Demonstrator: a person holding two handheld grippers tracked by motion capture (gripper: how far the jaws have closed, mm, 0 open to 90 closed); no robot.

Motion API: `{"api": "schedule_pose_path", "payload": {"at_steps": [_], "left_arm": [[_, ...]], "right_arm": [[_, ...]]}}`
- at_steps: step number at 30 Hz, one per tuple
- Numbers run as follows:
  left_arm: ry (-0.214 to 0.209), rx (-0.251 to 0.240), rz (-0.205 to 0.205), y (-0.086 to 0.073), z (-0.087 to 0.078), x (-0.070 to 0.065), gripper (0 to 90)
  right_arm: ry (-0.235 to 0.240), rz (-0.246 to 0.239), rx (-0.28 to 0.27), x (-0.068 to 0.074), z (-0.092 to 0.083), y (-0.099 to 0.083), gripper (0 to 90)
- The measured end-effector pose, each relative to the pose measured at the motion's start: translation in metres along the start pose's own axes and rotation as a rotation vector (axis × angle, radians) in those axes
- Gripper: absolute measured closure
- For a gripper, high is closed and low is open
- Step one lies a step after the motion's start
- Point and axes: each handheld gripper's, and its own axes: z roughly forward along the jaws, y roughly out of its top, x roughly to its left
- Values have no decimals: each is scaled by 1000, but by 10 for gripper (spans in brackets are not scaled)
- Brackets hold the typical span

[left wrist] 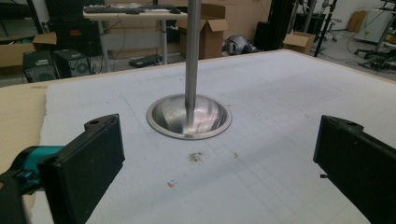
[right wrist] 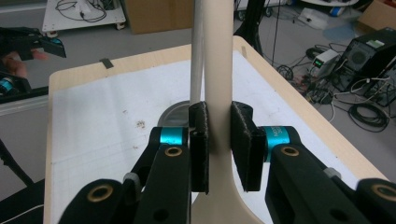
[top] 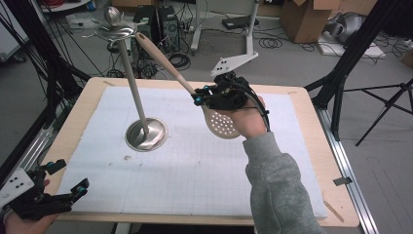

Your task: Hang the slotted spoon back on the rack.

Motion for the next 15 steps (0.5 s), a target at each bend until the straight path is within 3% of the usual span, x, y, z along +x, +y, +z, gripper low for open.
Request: {"api": "schedule_pose_path", "payload": {"at_steps": [15], "left_arm": [[-3,4,2,0,0,-1,22]], "right_arm": [[-4,7,43,2,15,4,783]]}}
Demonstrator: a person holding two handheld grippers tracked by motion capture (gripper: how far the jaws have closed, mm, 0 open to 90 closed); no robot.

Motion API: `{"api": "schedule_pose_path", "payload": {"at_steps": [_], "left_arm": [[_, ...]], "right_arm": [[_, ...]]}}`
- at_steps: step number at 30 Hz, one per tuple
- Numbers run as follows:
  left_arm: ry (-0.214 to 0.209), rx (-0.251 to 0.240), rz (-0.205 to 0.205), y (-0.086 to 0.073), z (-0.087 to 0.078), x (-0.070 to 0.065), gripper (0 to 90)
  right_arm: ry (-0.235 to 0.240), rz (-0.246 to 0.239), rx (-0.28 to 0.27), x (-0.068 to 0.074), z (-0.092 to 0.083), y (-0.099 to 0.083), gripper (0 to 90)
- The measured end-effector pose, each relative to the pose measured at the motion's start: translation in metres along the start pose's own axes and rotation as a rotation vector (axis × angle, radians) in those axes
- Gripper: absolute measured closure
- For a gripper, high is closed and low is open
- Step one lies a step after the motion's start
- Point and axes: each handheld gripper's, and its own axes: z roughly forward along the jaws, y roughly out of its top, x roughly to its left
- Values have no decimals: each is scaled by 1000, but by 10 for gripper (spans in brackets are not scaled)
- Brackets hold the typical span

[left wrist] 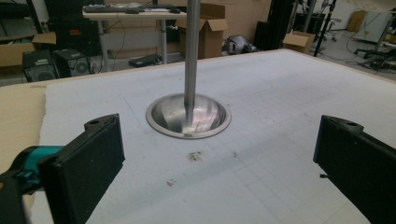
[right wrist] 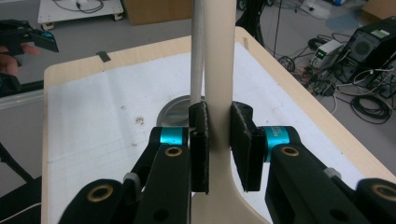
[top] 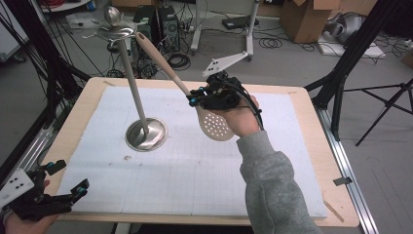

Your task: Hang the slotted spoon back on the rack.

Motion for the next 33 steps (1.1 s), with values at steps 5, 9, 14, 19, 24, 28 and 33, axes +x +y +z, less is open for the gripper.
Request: {"api": "schedule_pose_path", "payload": {"at_steps": [5,9,14,19,24,28,33], "left_arm": [[2,2,-1,-1,0,0,22],[5,-2,-3,-1,-1,1,22],[8,-2,-1,0,-3,0,22],[10,-2,-2,-1,-3,1,22],[10,3,-5,-2,-2,1,22],[10,5,-4,-3,-2,1,22],[9,2,-4,-2,-3,0,22]], "right_arm": [[1,-5,8,1,6,1,784],[4,0,17,3,12,2,784],[7,2,24,5,18,3,784],[3,4,23,5,24,3,784],[5,0,24,4,29,3,784],[12,3,26,4,33,4,783],[18,14,20,5,40,3,783]]}}
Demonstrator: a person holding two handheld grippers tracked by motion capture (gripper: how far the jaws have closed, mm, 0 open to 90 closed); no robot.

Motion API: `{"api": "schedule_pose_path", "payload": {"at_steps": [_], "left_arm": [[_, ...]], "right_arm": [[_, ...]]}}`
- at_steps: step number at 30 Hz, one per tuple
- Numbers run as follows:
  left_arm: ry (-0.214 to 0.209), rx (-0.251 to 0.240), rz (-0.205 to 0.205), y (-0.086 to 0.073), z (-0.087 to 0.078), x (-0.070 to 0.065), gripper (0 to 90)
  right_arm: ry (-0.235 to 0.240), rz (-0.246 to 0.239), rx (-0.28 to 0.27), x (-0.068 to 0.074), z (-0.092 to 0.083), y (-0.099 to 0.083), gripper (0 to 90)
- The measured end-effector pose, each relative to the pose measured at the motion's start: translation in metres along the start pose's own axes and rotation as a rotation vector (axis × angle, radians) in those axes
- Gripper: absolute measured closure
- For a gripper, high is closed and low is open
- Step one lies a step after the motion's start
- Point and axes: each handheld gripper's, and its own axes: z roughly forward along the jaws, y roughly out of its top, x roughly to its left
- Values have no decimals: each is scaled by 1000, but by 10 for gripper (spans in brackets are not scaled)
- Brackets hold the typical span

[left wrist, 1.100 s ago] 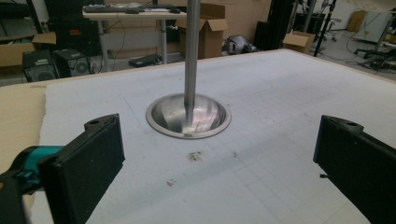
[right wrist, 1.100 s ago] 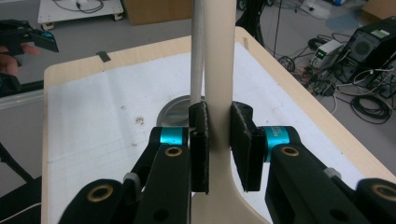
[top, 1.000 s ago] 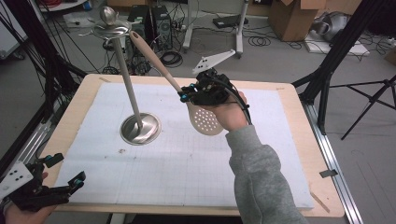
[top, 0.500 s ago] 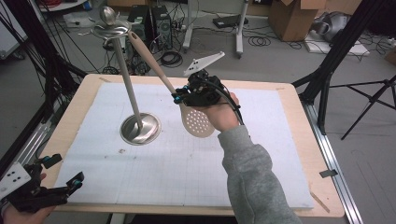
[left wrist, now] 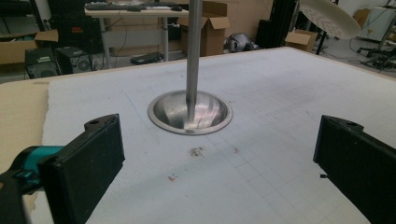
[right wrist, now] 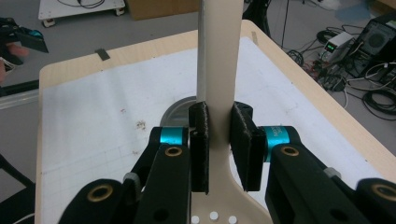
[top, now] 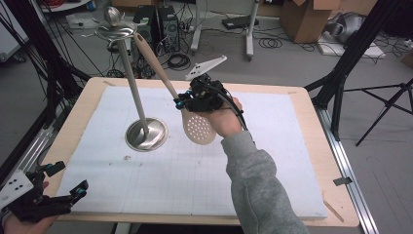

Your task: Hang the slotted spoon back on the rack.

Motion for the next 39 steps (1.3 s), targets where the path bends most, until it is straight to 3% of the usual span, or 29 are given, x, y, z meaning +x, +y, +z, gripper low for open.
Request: {"api": "schedule_pose_path", "payload": {"at_steps": [39], "left_arm": [[6,-9,1,0,-6,-3,22]], "right_arm": [[10,25,-20,3,40,5,781]]}}
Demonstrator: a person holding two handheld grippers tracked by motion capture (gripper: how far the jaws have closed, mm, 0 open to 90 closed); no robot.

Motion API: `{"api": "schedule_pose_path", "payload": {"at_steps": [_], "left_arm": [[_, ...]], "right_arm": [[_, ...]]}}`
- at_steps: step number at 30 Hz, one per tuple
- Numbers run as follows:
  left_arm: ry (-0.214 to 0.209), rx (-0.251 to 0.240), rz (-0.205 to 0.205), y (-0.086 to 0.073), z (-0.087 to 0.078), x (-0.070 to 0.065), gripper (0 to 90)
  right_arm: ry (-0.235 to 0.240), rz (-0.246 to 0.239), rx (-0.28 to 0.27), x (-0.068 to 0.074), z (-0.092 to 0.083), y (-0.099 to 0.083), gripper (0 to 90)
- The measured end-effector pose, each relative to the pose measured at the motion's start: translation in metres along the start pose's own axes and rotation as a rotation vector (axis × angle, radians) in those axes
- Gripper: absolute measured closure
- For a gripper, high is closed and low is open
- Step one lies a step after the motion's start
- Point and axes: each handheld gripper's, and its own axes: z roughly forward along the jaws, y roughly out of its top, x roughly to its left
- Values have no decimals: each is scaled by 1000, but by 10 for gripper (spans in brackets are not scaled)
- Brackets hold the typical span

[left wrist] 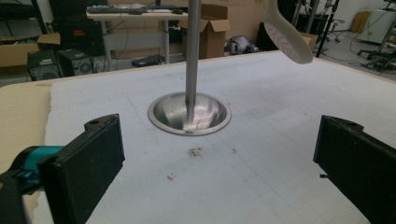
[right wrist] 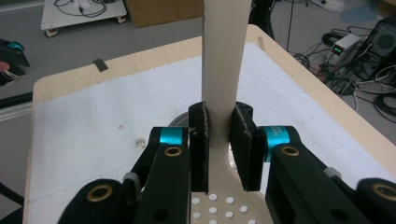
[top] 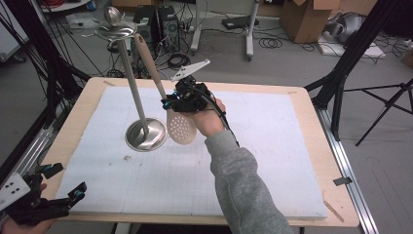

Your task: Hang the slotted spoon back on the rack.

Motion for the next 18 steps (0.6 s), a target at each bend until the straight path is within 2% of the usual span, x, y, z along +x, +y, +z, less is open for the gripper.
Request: {"api": "schedule_pose_path", "payload": {"at_steps": [18], "left_arm": [[-5,-6,-2,0,-2,-1,22]], "right_arm": [[-4,15,-14,2,16,3,780]]}}
